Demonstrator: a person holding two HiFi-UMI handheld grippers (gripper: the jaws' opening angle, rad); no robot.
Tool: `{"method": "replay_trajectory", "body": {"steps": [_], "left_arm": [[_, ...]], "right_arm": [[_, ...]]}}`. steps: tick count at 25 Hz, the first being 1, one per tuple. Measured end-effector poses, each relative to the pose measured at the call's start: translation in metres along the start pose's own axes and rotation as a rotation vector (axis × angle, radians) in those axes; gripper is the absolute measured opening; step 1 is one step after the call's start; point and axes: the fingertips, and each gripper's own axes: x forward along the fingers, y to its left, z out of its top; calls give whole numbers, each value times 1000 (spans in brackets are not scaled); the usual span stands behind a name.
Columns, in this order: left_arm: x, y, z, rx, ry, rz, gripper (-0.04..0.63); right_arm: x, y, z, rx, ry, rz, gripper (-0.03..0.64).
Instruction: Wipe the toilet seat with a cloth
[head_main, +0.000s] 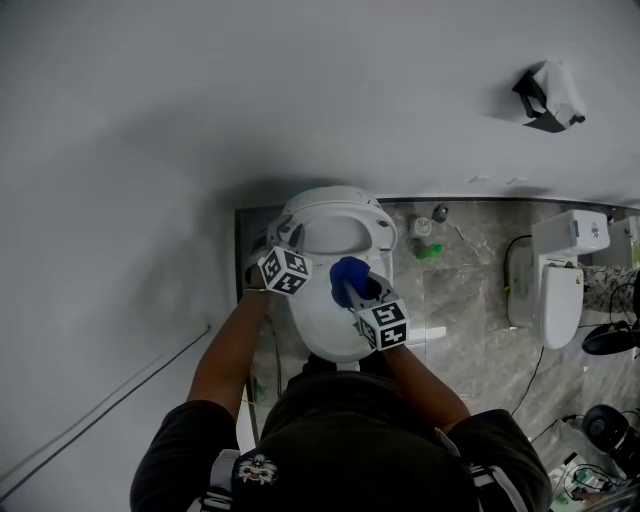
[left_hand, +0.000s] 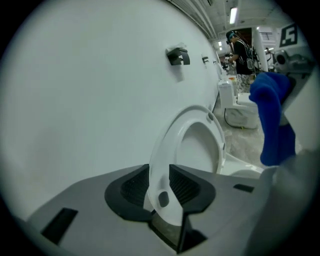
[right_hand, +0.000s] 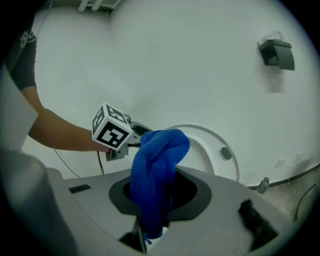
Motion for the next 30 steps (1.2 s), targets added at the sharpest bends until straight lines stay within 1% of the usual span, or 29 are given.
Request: {"method": "replay_trajectory", "body": {"steps": [2, 4, 7, 9, 12, 14, 18, 24, 28, 30], "left_arm": [[9, 1, -5, 46, 31, -3, 114], [14, 0, -11, 83, 51, -24, 114], [16, -2, -16, 116, 70, -47, 114], [14, -3, -17, 116, 86, -57, 114], [3, -11, -16, 76, 89, -93, 114], [-7, -17, -17, 71, 89, -104, 114], [-32, -31, -23, 77, 107, -97, 114], [-70, -58, -35, 48, 140, -99, 114], [-90, -80, -44, 35, 172, -105, 112], [-100, -99, -49, 14, 188, -134, 112]], "right_arm": [[-6, -8, 0, -2, -5, -13, 77], [-10, -13, -3, -1, 1, -22, 77], [-18, -16, -3, 5, -4, -21, 77], [-22, -19, 0, 2, -13, -15, 77], [-31, -24, 7, 0, -26, -10, 77], [-34, -26, 17, -3, -49, -1, 77], [-45, -16, 44, -15, -103, 54, 77], [-83, 17, 90, -66, -199, 191, 77], [-100, 27, 99, -66, -223, 269, 77], [-104, 29, 97, -66, -219, 294, 77]]}}
